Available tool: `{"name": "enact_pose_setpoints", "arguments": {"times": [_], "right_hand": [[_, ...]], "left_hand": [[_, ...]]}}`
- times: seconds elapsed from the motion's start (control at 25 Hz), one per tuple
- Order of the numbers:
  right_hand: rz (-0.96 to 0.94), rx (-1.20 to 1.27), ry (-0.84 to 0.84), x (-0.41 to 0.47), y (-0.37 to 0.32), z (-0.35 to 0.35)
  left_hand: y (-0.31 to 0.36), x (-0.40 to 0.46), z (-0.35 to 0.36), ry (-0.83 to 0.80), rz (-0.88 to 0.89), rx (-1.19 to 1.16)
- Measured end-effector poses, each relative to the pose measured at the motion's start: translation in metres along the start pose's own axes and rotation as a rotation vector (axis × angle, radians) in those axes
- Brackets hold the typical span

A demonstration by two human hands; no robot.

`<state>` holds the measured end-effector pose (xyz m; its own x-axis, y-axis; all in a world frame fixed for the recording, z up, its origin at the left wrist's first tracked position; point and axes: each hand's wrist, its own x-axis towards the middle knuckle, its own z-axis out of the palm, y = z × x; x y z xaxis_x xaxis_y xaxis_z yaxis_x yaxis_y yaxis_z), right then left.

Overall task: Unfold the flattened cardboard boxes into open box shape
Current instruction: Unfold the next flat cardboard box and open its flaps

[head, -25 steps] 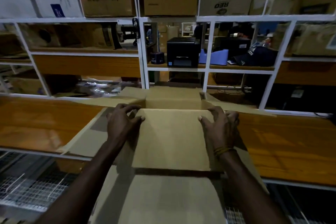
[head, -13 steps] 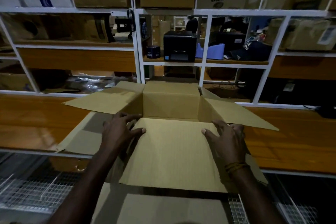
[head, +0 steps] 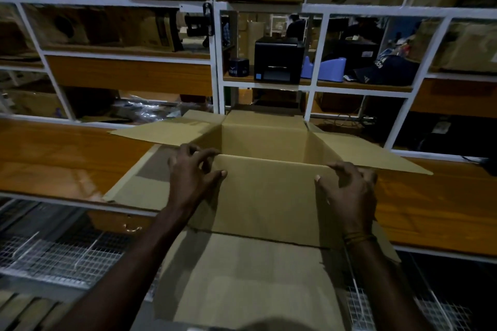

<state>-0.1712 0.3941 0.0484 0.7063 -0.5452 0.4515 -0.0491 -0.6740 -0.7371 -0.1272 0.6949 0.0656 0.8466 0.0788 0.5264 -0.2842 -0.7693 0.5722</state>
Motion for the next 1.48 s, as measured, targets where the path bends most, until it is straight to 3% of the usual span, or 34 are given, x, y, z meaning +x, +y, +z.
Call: {"name": "enact_pose_setpoints", "arguments": {"times": [0.16, 0.24, 0.32, 0.4, 0.8, 1.0, 1.12, 1.28, 1.48], "right_hand": [[-0.066, -0.055, -0.033, -0.004, 0.007, 0.000], [-0.040, -0.160, -0.243, 0.009, 0.010, 0.011], [0.117, -0.182, -0.465, 0.010, 0.019, 0.024], [0.220, -0.166, -0.573, -0.017, 0.035, 0.033], [0.146, -0.232, -0.314, -0.081, 0.057, 0.026], [0.066, -0.306, -0.398, -0.101, 0.071, 0.030], [-0.005, -0.218, -0.396, -0.109, 0.084, 0.032], [-0.061, -0.276, -0.517, -0.108, 0.085, 0.029], [-0.211, -0.183, -0.623, -0.093, 0.116, -0.006]], "left_hand": [[-0.012, -0.007, 0.009, -0.006, 0.001, 0.014], [-0.024, 0.010, 0.009, -0.214, -0.079, 0.112], [-0.038, 0.013, 0.016, -0.514, -0.167, 0.195], [-0.049, -0.008, 0.030, -0.667, -0.216, 0.275], [-0.054, -0.055, 0.033, -0.541, -0.255, 0.387], [-0.062, -0.075, 0.044, -0.416, -0.208, 0.394], [-0.049, -0.098, 0.055, -0.333, -0.321, 0.302], [-0.015, -0.130, 0.079, -0.333, -0.434, 0.213], [0.054, -0.142, 0.123, -0.333, -0.242, 0.252]]}}
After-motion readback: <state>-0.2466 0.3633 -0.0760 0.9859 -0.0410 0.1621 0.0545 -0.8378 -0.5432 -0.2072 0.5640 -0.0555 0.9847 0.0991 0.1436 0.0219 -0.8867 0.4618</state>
